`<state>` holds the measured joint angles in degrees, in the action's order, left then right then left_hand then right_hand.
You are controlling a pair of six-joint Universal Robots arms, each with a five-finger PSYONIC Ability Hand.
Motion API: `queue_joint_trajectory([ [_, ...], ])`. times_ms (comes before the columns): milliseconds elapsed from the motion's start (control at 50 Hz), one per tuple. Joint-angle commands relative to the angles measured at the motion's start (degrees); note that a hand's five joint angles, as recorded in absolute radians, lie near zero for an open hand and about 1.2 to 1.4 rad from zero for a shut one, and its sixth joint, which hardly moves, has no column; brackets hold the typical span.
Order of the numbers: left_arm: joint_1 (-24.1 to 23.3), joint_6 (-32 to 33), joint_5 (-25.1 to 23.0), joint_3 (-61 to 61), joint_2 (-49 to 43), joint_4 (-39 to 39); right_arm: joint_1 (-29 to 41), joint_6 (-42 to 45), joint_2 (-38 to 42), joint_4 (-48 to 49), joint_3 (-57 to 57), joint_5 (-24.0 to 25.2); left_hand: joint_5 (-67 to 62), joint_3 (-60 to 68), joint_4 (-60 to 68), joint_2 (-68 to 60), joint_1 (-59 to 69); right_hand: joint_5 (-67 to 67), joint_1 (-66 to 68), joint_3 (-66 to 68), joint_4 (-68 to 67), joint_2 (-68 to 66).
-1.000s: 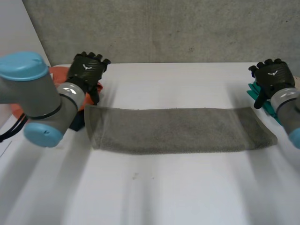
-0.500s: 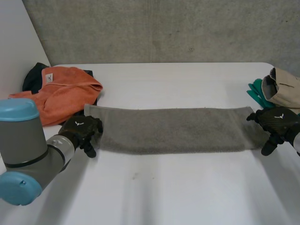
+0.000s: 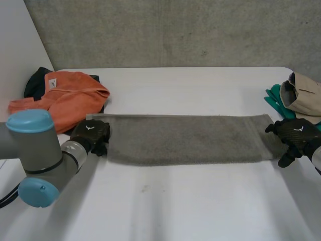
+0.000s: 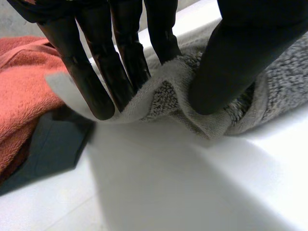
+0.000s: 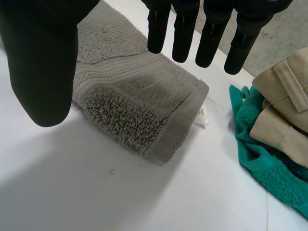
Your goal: Fold the laundry.
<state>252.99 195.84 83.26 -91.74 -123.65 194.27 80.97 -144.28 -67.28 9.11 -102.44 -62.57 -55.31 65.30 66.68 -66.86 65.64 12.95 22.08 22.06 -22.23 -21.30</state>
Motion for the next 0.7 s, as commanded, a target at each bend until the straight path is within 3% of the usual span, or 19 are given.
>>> queue_joint_trajectory([
  [20,1.9,5.8,2.9,0.7,3.4,-2.6,-0.5,0.7,0.0,-0.6,0.7,0.6,-14.7,14.7,13.3,-13.1,14.4,3.2,4.1,4.1,-3.9,-4.9],
  [220,3.0,16.2,1.6,-0.8,6.5,-3.9,-0.6,5.3,2.5,-0.4,0.9,1.3,-14.7,14.7,13.3,-13.1,14.4,6.6,7.4,7.4,-7.3,-8.2],
  [320,1.4,18.6,-1.6,-2.2,7.0,-4.9,0.1,5.3,5.0,1.6,1.9,1.0,37.2,-37.2,-38.5,38.7,-37.5,11.9,12.8,12.8,-12.6,-13.6],
  [400,0.8,18.4,-0.7,-2.7,8.2,-4.8,0.1,5.1,6.3,3.7,2.9,0.6,45.2,-45.1,-46.5,46.7,-45.5,14.1,15.0,15.0,-14.8,-15.8],
  [580,0.3,14.8,0.8,-4.1,11.9,-4.7,0.4,5.5,9.7,6.3,5.5,-1.2,45.7,-45.7,-47.1,47.2,-46.0,18.8,19.7,19.7,-19.5,-20.5],
  [620,0.1,14.1,0.9,-4.2,12.5,-4.7,0.3,5.7,10.3,6.4,5.9,-1.7,45.7,-45.7,-47.1,47.2,-46.0,24.9,25.7,25.7,-25.6,-26.5],
  [640,0.0,13.4,0.9,-4.5,12.9,-4.5,0.2,5.7,10.6,6.7,6.2,-2.1,45.7,-45.7,-47.1,47.2,-46.0,46.5,47.4,47.4,-47.3,-48.2],
  [660,0.0,13.1,0.9,-4.5,13.1,-4.5,0.1,5.5,10.6,7.0,6.3,-2.4,45.7,-45.7,-47.1,47.2,-46.0,56.9,57.8,57.8,-57.7,-58.6],
  [700,0.0,12.1,0.9,-4.8,13.9,-4.4,-0.5,5.2,10.2,8.2,6.0,-3.2,45.7,-45.7,-47.1,47.2,-46.0,57.0,57.9,57.9,-57.8,-58.7],
])
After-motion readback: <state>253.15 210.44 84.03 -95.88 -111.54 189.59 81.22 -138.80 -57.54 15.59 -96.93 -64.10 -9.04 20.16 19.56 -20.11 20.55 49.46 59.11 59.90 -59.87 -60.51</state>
